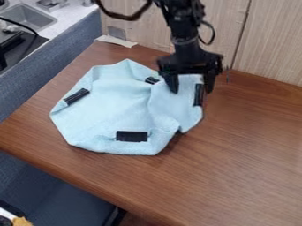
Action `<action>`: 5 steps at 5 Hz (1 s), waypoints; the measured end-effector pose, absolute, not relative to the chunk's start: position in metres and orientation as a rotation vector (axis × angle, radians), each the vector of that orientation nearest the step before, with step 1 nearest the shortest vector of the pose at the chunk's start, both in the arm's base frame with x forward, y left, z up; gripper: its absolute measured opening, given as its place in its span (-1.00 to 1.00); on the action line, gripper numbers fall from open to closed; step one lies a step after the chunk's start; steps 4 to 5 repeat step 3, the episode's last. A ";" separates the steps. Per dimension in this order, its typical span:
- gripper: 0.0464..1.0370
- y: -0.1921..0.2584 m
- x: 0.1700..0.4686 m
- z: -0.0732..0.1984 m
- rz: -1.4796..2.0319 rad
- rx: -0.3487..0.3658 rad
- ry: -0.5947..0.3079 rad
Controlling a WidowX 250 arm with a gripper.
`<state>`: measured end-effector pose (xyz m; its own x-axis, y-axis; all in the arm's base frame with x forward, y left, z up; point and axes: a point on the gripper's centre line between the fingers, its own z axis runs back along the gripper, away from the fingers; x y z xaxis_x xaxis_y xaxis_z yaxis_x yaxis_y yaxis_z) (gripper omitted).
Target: Unfold the cloth from left to right
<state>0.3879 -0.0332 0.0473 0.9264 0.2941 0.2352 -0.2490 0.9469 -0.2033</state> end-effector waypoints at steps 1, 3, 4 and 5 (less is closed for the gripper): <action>0.93 -0.025 0.384 0.075 0.288 -0.182 -0.319; 0.93 -0.018 0.377 0.089 0.287 -0.172 -0.340; 0.93 -0.018 0.377 0.089 0.287 -0.172 -0.340; 0.93 -0.018 0.377 0.089 0.287 -0.172 -0.340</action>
